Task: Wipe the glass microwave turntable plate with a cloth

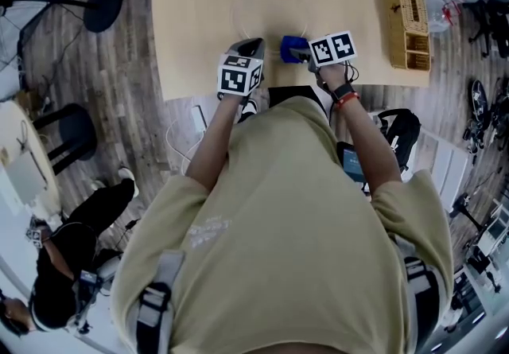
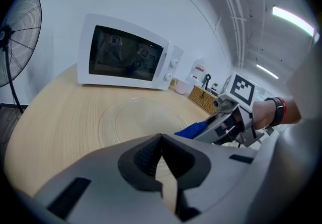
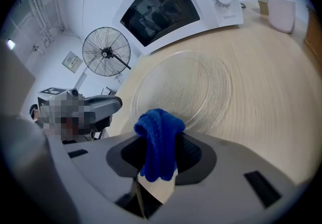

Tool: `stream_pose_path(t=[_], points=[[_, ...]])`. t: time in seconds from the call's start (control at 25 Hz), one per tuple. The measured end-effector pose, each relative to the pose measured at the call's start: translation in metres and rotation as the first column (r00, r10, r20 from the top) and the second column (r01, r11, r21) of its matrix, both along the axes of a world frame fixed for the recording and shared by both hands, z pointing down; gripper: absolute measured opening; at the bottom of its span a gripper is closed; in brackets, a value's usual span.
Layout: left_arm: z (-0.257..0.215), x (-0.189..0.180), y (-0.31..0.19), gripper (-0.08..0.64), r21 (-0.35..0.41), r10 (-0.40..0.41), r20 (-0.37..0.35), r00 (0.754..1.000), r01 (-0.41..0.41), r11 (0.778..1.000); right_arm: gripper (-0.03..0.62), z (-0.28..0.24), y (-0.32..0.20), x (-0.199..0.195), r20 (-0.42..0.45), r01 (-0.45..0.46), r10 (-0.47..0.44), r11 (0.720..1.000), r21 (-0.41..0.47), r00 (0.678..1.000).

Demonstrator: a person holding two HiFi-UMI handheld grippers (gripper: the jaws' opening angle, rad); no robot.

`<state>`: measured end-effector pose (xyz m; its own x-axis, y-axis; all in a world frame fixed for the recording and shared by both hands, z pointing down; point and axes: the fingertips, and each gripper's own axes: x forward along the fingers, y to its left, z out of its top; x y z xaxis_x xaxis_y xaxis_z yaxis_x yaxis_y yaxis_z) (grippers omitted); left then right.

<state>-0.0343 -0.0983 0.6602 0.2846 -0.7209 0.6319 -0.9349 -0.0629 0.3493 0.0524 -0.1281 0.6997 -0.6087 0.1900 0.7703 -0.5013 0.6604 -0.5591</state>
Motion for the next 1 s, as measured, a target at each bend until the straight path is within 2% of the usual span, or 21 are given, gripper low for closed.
stream_pose_path(t=[0.2, 0.36, 0.56, 0.76, 0.88, 1.0], points=[[-0.003, 0.001, -0.001, 0.018, 0.004, 0.009, 0.004, 1.0, -0.009, 1.0, 0.143, -0.002, -0.01, 0.014, -0.02, -0.03, 0.031, 0.999, 0.041, 0.999], [-0.005, 0.003, 0.001, 0.018, 0.009, 0.018, 0.007, 1.0, -0.018, 1.0, 0.144, -0.005, -0.017, 0.024, -0.056, -0.032, 0.038, 0.993, 0.114, 0.998], [-0.009, 0.007, 0.007, 0.018, 0.015, 0.032, 0.018, 0.999, -0.032, 0.999, 0.143, -0.009, -0.023, 0.035, -0.05, -0.06, 0.071, 0.978, 0.202, 0.996], [-0.025, 0.002, 0.005, 0.018, 0.049, 0.033, 0.033, 0.999, -0.034, 0.998, 0.135, -0.031, -0.035, 0.039, -0.01, -0.106, 0.116, 0.93, 0.351, 0.993], [-0.041, -0.004, 0.0, 0.018, 0.089, 0.022, 0.046, 0.999, -0.026, 0.996, 0.135, -0.06, -0.042, 0.031, 0.07, -0.155, 0.138, 0.893, 0.424, 0.988], [-0.071, -0.016, -0.008, 0.018, 0.16, -0.011, 0.068, 0.998, 0.0, 0.987, 0.135, -0.099, -0.049, 0.017, 0.172, -0.219, 0.154, 0.852, 0.476, 0.973]])
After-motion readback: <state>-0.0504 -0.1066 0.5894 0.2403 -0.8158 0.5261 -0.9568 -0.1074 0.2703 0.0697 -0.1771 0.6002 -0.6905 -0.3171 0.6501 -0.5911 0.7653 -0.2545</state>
